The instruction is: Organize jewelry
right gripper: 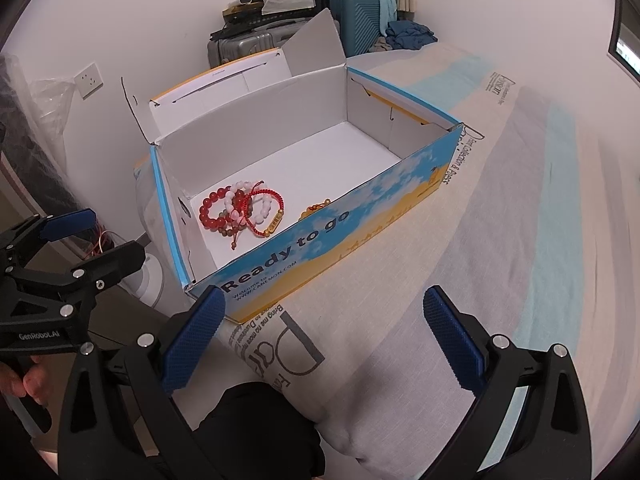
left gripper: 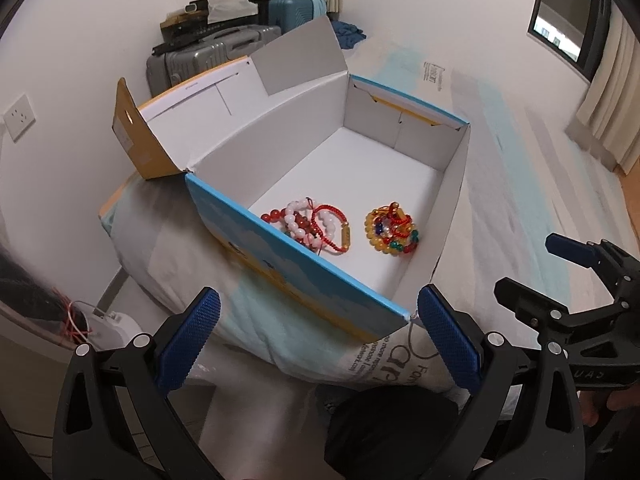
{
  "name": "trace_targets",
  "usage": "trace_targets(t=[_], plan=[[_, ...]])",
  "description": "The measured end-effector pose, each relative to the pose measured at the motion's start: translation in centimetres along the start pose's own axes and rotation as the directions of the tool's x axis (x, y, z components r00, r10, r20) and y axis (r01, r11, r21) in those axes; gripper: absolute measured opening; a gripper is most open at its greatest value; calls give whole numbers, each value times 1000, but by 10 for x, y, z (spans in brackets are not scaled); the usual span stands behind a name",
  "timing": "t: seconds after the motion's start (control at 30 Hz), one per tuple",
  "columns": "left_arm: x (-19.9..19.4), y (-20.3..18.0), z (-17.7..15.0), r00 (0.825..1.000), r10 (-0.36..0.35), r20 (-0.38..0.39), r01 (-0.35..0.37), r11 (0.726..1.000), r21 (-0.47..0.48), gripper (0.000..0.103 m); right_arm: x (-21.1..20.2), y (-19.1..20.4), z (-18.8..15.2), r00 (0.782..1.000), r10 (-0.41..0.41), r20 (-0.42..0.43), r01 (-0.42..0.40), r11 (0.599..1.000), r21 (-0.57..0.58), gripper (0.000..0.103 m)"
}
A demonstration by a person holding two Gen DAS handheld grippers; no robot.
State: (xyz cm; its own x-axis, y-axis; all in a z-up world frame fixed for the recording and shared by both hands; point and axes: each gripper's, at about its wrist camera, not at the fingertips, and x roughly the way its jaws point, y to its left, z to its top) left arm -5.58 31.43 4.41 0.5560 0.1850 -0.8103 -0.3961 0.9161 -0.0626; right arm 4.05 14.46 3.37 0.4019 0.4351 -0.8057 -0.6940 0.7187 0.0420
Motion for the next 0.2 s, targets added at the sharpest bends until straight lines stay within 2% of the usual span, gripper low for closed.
trace_targets(t=[0.2], plan=[[0, -3, -1, 1000, 11, 2, -11, 1000, 17, 97, 0, 1, -1, 1000, -3, -1, 3, 1000, -1, 95]])
